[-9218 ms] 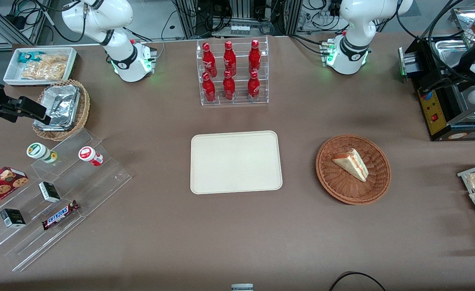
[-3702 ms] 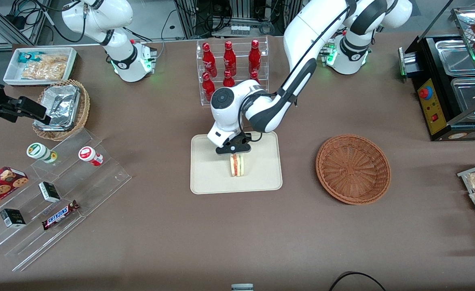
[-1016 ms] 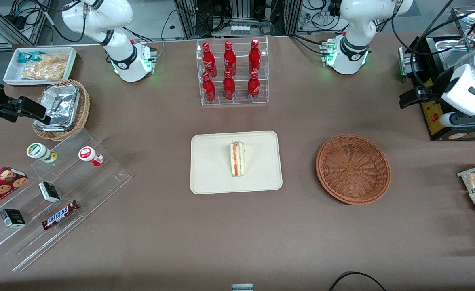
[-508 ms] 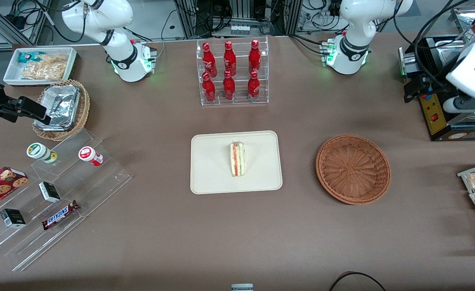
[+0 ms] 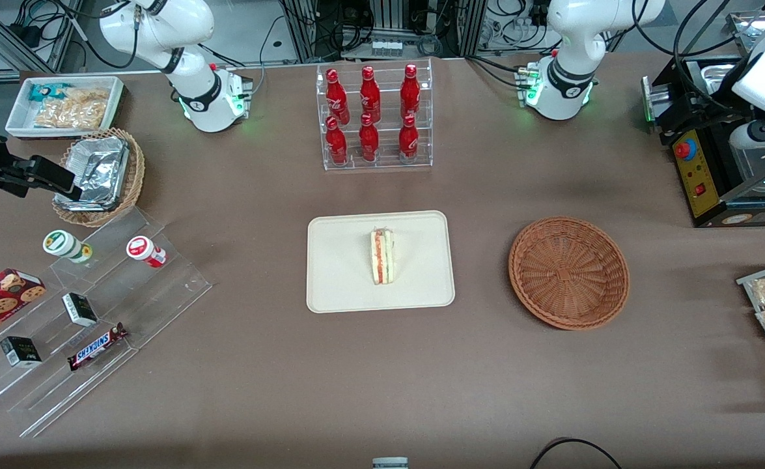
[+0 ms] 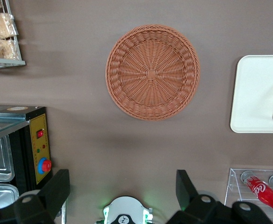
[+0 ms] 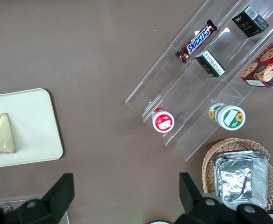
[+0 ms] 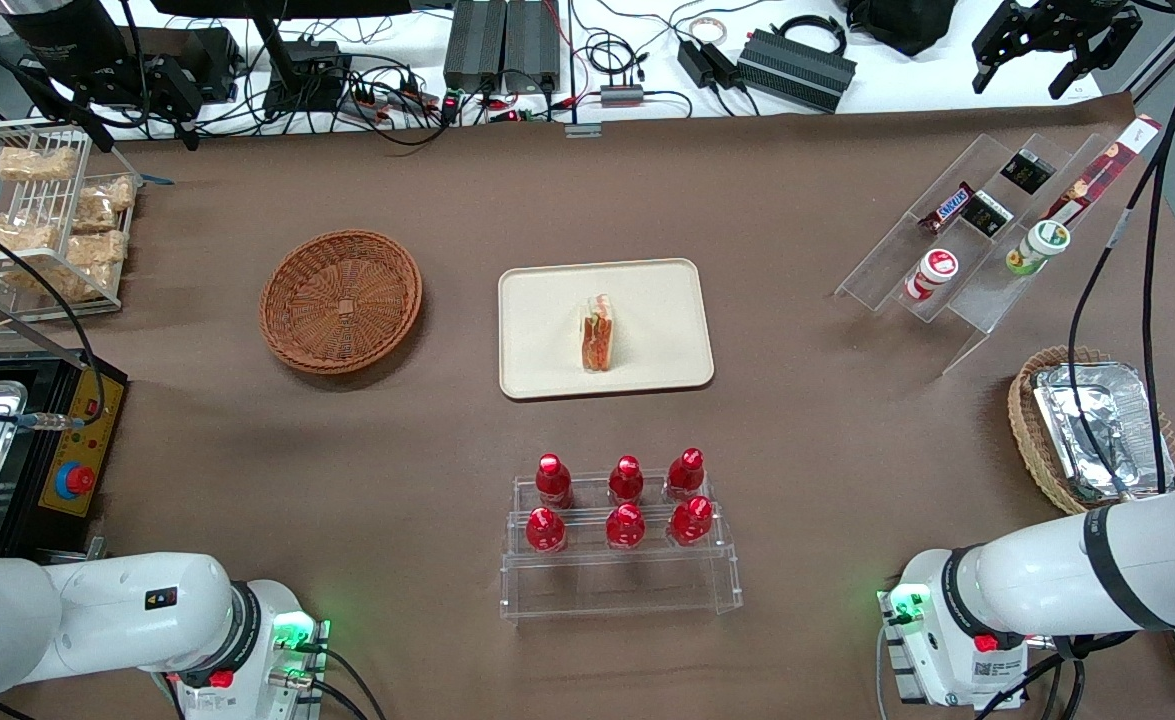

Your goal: Place sandwich from basket to tray

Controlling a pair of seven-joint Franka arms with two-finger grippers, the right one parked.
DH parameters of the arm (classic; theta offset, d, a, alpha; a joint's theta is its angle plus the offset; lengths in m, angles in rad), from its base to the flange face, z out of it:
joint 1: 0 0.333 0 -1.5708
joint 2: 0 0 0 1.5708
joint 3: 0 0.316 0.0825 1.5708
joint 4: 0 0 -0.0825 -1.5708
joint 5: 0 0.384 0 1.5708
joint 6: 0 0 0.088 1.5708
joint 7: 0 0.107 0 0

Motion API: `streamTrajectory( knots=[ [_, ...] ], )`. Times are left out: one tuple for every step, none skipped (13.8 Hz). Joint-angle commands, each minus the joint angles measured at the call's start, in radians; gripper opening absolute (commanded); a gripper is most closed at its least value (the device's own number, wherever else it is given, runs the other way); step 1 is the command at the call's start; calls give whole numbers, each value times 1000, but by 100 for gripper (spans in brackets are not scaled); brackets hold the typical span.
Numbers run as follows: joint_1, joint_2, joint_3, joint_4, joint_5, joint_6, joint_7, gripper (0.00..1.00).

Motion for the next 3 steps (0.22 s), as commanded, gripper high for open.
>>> streamTrajectory(
  knots=[
    [8, -12, -1, -16, 7, 9, -19, 100],
    [8, -10, -1, -8, 7, 6, -19, 100],
    [10, -10, 1, -8, 7, 5, -19, 100]
  ],
)
